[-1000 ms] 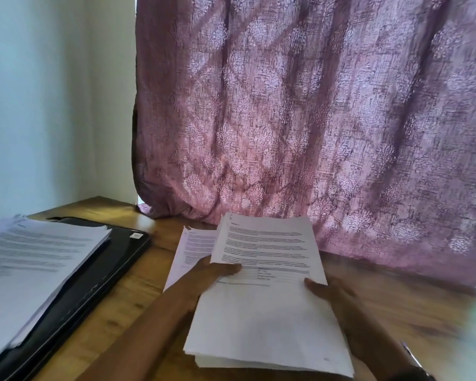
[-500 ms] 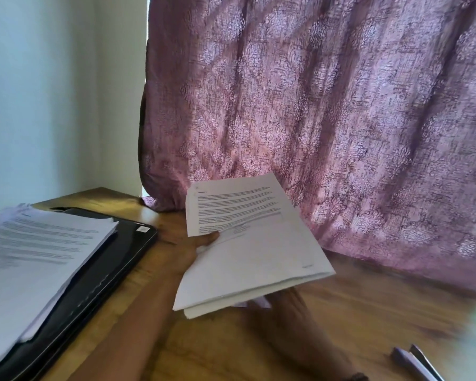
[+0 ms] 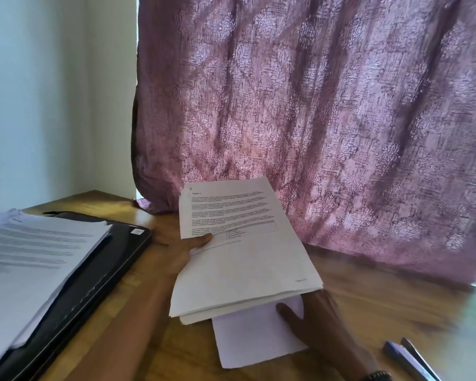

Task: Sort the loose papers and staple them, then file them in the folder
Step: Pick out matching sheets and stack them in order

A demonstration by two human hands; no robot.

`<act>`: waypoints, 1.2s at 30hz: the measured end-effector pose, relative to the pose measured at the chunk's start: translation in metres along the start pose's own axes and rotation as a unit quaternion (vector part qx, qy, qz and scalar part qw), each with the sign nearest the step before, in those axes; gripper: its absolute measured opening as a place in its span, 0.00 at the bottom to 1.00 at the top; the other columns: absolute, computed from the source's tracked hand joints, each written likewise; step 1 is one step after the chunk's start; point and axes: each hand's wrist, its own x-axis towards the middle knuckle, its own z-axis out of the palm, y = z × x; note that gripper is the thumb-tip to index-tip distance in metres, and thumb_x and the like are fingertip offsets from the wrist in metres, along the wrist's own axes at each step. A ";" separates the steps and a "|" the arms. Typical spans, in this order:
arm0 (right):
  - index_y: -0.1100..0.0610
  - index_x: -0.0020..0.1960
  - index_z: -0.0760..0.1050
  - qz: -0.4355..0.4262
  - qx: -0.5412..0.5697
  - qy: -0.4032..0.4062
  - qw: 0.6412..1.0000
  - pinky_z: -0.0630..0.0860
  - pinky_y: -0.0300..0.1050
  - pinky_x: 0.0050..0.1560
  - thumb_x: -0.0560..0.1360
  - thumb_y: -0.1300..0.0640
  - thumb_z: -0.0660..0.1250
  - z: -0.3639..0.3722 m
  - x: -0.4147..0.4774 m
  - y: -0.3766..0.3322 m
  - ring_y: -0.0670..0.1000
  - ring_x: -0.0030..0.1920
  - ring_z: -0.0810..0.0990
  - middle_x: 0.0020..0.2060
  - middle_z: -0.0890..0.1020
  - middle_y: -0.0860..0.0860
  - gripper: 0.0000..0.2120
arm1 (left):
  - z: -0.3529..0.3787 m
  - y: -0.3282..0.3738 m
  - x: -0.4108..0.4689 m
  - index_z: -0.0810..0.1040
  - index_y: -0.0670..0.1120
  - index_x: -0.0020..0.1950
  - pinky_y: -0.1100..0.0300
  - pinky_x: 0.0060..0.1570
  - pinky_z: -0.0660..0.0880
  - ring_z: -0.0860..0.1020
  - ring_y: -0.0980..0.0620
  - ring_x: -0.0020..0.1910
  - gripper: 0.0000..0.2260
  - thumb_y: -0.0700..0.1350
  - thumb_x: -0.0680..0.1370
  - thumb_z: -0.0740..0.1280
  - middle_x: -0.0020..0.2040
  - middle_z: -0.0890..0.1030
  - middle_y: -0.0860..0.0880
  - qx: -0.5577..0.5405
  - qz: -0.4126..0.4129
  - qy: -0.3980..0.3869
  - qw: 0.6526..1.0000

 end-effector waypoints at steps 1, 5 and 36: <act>0.49 0.71 0.69 0.003 -0.015 0.000 1.000 0.71 0.46 0.55 0.64 0.32 0.57 -0.001 0.002 0.002 0.57 0.63 0.75 0.63 0.77 0.51 0.39 | -0.003 -0.006 0.002 0.76 0.48 0.65 0.44 0.65 0.71 0.78 0.47 0.61 0.28 0.52 0.66 0.77 0.62 0.79 0.47 0.004 0.014 -0.012 1.000; 0.49 0.67 0.67 0.097 0.018 -0.068 0.993 0.65 0.44 0.48 0.48 0.23 0.70 -0.017 0.009 0.012 0.55 0.61 0.74 0.59 0.77 0.48 0.53 | -0.005 -0.010 0.003 0.77 0.51 0.64 0.44 0.64 0.72 0.79 0.48 0.60 0.35 0.61 0.60 0.79 0.61 0.80 0.50 0.011 0.007 -0.038 0.999; 0.49 0.61 0.75 0.029 0.443 0.002 0.896 0.81 0.47 0.53 0.76 0.56 0.69 -0.044 0.005 -0.002 0.46 0.54 0.83 0.52 0.84 0.44 0.14 | 0.058 0.014 -0.035 0.79 0.46 0.54 0.63 0.36 0.80 0.85 0.52 0.43 0.09 0.38 0.75 0.68 0.44 0.86 0.51 -0.079 -0.027 -0.036 0.996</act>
